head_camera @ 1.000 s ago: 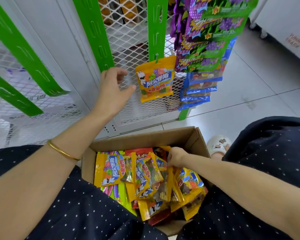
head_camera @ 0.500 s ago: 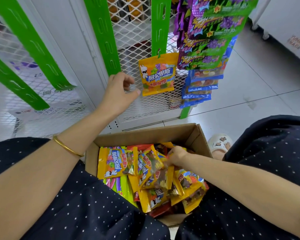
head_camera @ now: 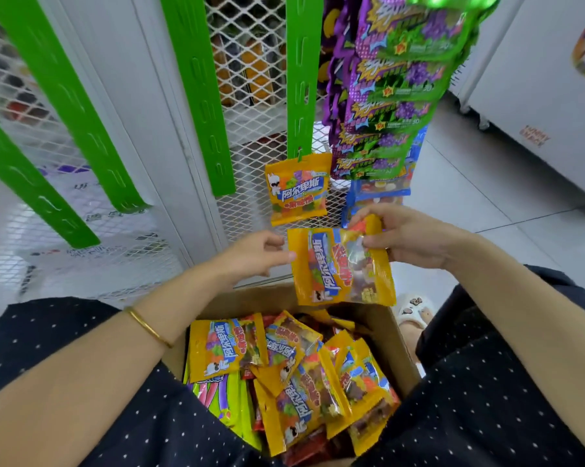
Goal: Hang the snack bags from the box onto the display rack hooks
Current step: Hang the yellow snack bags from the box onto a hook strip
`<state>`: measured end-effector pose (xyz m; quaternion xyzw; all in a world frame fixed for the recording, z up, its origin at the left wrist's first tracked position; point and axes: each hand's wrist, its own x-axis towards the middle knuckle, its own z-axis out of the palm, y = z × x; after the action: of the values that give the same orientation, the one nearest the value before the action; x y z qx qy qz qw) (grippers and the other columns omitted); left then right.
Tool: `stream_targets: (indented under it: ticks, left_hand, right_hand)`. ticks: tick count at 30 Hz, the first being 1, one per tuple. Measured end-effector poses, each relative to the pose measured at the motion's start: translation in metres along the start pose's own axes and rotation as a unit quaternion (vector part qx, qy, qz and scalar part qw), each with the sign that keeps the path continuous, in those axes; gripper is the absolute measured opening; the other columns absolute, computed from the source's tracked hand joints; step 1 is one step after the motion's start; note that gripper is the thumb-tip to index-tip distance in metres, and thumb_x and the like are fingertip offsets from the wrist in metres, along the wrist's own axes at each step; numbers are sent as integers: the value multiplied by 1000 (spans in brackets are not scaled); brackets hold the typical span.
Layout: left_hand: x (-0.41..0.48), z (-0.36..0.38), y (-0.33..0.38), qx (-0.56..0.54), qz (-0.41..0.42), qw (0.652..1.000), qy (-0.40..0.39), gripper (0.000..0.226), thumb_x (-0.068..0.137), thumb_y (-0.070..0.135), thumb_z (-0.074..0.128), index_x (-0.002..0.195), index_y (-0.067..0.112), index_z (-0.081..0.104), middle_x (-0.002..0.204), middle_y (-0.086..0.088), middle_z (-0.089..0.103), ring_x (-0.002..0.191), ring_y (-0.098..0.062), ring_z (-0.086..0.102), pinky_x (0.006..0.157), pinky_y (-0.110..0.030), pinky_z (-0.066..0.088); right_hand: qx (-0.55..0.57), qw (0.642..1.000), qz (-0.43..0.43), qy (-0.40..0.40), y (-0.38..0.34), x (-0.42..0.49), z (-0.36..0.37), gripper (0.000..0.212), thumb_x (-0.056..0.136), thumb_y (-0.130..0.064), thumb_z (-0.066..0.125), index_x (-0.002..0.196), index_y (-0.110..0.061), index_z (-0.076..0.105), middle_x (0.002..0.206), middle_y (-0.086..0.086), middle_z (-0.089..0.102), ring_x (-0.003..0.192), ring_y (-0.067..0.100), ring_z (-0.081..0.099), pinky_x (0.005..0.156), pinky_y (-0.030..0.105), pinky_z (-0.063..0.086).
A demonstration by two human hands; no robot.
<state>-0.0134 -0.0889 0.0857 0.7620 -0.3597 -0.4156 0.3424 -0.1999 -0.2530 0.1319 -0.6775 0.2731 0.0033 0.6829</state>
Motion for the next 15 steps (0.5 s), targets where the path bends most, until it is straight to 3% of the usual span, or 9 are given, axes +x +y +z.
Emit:
stream_targets:
  ticks: [3,6,9,11,13,15]
  left_hand:
    - [0,-3,8,-186,-20,981,-45,25,91,18,57,115,9,58,111,-6,67,103,-18,64,91,-34,50]
    - [2,-9,21,-273,14,961,38,7,91,7,55,90,11,59,89,-6,68,78,-15,66,71,-26,54]
    - [8,-18,27,-123,107,971,175,9,90,5,57,84,12,59,82,-4,61,72,-13,57,62,-19,47]
    - [8,-23,34,-50,166,964,203,8,89,1,57,89,9,58,80,0,55,69,-6,51,57,-10,43]
    - [11,-28,37,14,202,959,200,12,89,2,57,91,14,57,82,6,52,71,-3,49,56,-2,40]
    - [17,-32,40,97,229,946,208,10,89,9,58,90,19,59,82,11,53,74,-2,49,59,-5,37]
  right_hand:
    - [82,995,-61,-1,-16,-1,-6,26,84,6,50,94,-17,56,84,1,63,78,16,65,63,32,57]
    - [79,994,-73,30,-23,10,-9,29,87,9,49,98,-18,55,84,0,63,71,12,65,59,32,57]
    - [-121,989,-23,79,-21,27,-14,39,86,5,58,117,-17,53,107,4,59,83,17,62,80,46,56]
    - [-216,973,-14,87,-21,37,-11,52,85,-7,65,133,-13,45,121,8,57,96,18,59,89,41,52]
    - [-198,974,-66,82,-25,47,-1,59,85,-15,66,138,-15,41,129,6,55,109,14,56,93,31,48]
    - [-187,972,-121,71,-29,57,11,55,85,-21,66,136,-21,44,128,1,57,114,10,55,94,29,47]
